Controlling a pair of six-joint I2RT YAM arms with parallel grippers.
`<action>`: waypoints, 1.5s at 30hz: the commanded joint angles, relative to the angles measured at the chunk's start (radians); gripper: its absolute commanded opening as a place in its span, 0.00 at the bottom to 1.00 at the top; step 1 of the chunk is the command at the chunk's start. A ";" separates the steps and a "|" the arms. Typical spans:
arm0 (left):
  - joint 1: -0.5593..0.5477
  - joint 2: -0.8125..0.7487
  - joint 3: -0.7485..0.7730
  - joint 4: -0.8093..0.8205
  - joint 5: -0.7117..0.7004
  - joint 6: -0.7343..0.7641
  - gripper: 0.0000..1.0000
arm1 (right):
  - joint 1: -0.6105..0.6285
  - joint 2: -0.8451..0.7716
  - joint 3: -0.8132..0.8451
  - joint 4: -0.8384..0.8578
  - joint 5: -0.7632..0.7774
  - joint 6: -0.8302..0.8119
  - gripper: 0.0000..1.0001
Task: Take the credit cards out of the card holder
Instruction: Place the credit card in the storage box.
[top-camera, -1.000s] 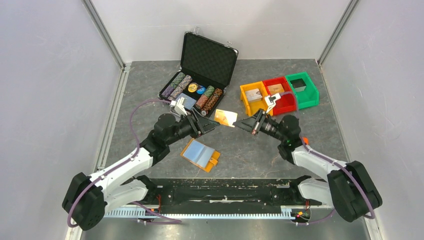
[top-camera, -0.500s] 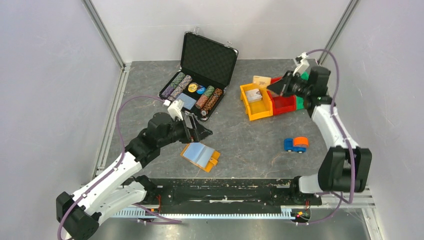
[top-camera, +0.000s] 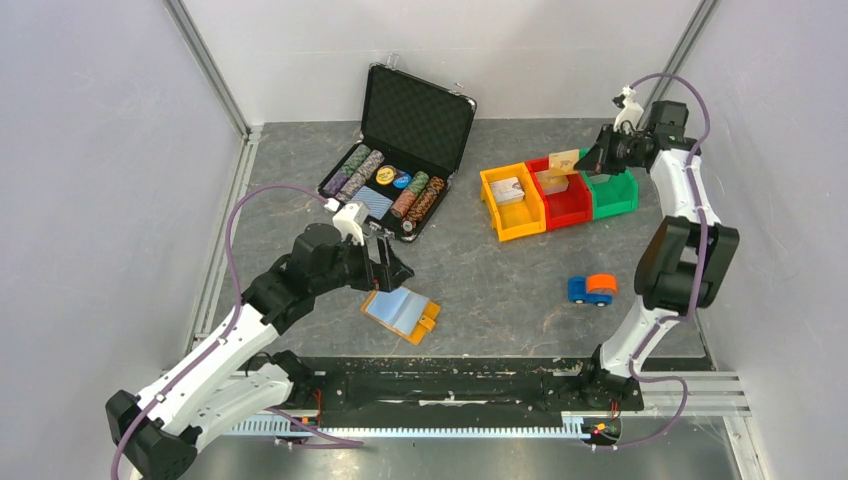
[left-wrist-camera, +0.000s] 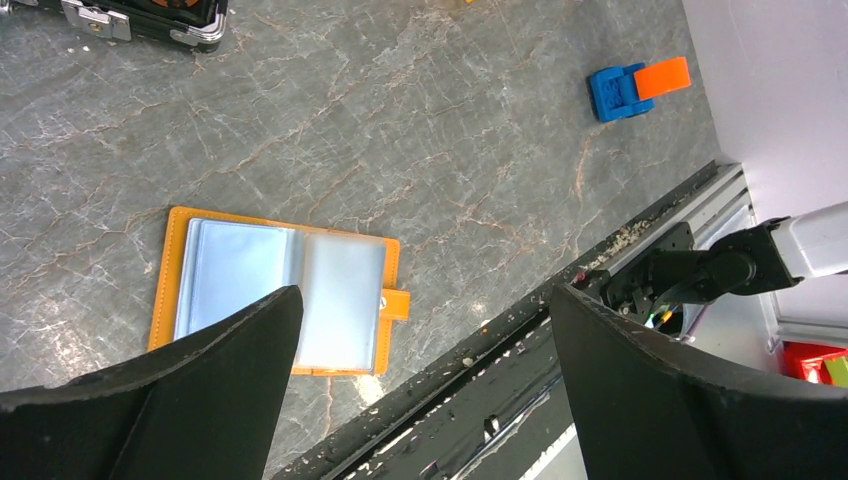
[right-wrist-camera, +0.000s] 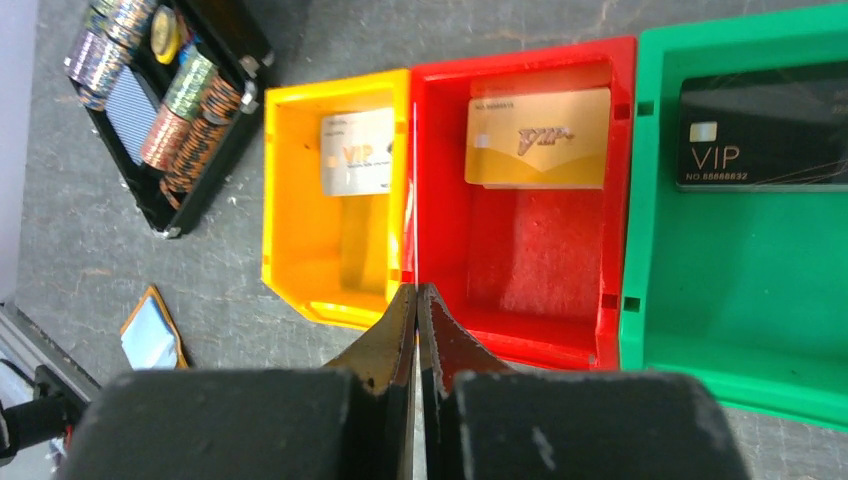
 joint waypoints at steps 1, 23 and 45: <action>-0.004 0.001 0.040 -0.005 -0.015 0.080 1.00 | -0.005 0.130 0.148 -0.219 0.034 -0.124 0.00; -0.004 0.094 0.057 0.007 -0.024 0.083 1.00 | 0.014 0.408 0.363 -0.230 -0.064 -0.104 0.00; -0.003 0.121 0.066 -0.007 -0.068 0.097 1.00 | 0.015 0.484 0.431 -0.075 0.005 0.041 0.16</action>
